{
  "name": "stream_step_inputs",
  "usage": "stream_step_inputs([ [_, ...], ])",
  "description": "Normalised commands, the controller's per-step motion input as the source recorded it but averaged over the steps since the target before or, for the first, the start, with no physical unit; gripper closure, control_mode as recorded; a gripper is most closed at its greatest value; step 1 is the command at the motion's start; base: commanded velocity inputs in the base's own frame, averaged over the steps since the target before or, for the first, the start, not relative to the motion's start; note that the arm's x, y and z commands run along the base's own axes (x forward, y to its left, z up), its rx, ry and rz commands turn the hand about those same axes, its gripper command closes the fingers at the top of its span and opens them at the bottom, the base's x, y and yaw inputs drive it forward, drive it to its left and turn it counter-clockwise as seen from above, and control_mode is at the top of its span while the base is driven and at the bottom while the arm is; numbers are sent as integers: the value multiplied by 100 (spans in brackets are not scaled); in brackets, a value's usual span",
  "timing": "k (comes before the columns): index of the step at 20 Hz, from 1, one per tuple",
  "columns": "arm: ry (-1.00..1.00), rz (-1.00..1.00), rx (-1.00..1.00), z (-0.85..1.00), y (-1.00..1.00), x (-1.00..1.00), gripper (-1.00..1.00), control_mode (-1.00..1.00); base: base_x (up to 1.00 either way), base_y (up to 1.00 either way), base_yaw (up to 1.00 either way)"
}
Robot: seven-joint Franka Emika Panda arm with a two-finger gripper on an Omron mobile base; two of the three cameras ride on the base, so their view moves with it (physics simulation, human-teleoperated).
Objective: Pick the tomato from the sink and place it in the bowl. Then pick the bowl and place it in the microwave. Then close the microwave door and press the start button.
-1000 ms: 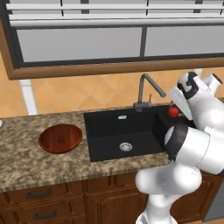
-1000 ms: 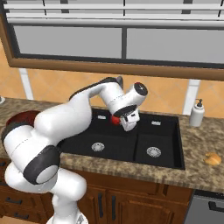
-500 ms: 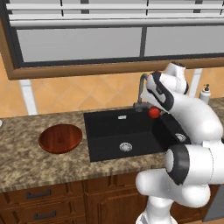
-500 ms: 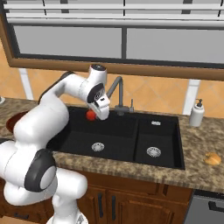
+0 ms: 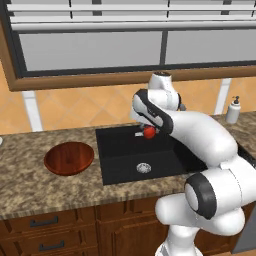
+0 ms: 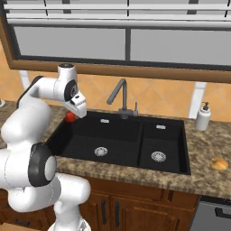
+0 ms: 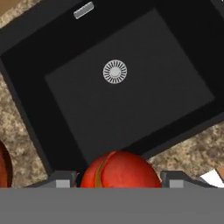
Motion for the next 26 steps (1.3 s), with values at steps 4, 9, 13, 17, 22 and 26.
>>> stream_step_inputs([
  [4,9,14,-2,0,100,35,100,-100,0,0,0],
  [9,2,4,-10,-2,100,31,100,-100,0,0,0],
  [13,0,0,-16,-13,100,14,100,-100,0,0,0],
  [17,0,0,-6,-26,96,18,100,-100,0,0,0],
  [22,0,0,1,-25,84,23,100,-100,0,0,0],
  [26,2,3,1,-35,47,22,100,-100,0,0,0],
])
